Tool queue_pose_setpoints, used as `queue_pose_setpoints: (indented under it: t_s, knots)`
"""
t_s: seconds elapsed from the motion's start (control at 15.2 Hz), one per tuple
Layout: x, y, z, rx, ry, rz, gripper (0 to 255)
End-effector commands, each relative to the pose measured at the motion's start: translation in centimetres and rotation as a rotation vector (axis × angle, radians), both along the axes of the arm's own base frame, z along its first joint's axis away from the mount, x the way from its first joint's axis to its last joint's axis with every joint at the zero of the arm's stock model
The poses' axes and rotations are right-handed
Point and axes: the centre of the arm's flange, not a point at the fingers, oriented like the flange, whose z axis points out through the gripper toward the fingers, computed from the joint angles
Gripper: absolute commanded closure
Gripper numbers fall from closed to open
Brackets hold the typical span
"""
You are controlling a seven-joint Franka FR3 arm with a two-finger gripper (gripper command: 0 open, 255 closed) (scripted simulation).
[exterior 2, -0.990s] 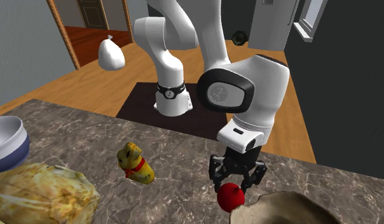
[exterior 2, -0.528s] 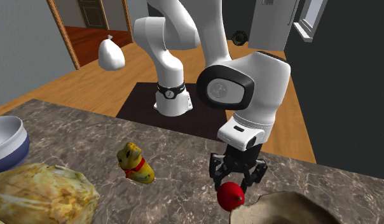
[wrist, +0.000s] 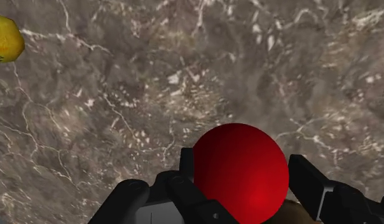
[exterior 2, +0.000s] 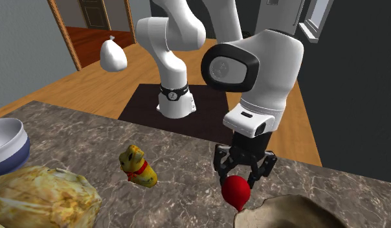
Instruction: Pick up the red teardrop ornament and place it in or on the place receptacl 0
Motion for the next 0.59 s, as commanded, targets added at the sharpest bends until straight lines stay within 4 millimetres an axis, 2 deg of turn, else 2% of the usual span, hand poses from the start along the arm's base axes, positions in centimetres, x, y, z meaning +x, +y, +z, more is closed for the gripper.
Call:
queue_pose_setpoints:
  t_s: [0.0,0.53]
  knots:
    - [0.1,0.0,1.0,0.001,0.001,0.0,255]
    - [0.1,0.0,5.3,0.001,0.001,0.0,255]
